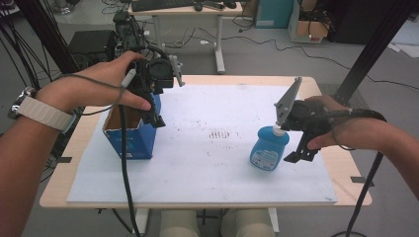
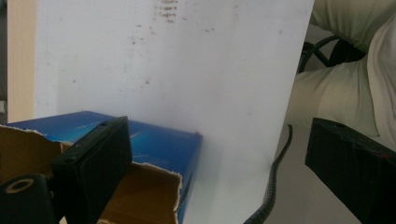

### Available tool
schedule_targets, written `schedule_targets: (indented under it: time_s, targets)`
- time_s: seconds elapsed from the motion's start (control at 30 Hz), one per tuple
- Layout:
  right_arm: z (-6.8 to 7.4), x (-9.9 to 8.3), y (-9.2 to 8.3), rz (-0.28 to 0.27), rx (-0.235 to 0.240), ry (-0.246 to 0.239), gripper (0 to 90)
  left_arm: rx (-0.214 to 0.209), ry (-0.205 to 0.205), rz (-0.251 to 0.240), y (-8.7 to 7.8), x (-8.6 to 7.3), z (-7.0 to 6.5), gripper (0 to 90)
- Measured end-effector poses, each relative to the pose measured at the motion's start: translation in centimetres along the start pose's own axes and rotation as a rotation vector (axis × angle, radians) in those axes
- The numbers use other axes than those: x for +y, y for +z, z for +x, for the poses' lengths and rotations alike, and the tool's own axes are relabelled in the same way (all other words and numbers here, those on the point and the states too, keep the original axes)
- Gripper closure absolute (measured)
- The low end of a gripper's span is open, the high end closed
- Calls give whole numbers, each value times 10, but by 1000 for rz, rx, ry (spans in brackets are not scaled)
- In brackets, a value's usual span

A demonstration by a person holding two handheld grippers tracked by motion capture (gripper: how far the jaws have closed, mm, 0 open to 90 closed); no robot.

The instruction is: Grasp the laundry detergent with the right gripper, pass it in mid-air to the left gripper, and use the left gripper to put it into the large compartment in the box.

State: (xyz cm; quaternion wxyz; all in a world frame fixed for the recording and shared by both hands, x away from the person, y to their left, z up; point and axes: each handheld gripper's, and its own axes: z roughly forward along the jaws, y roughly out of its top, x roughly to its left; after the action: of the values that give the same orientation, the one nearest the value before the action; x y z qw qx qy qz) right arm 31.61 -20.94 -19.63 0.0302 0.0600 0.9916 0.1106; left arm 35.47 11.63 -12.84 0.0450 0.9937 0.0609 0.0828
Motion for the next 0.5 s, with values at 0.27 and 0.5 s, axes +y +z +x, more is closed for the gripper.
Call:
schedule_targets:
  time_s: [0.27, 0.5]
  targets:
    - [0, 0, -5, 4, -8, -1, 117, -1, -3, 11, 1, 2, 1, 49]
    - [2, 0, -9, -3, -30, 0, 100, -4, -10, 9, 4, 1, -1, 52]
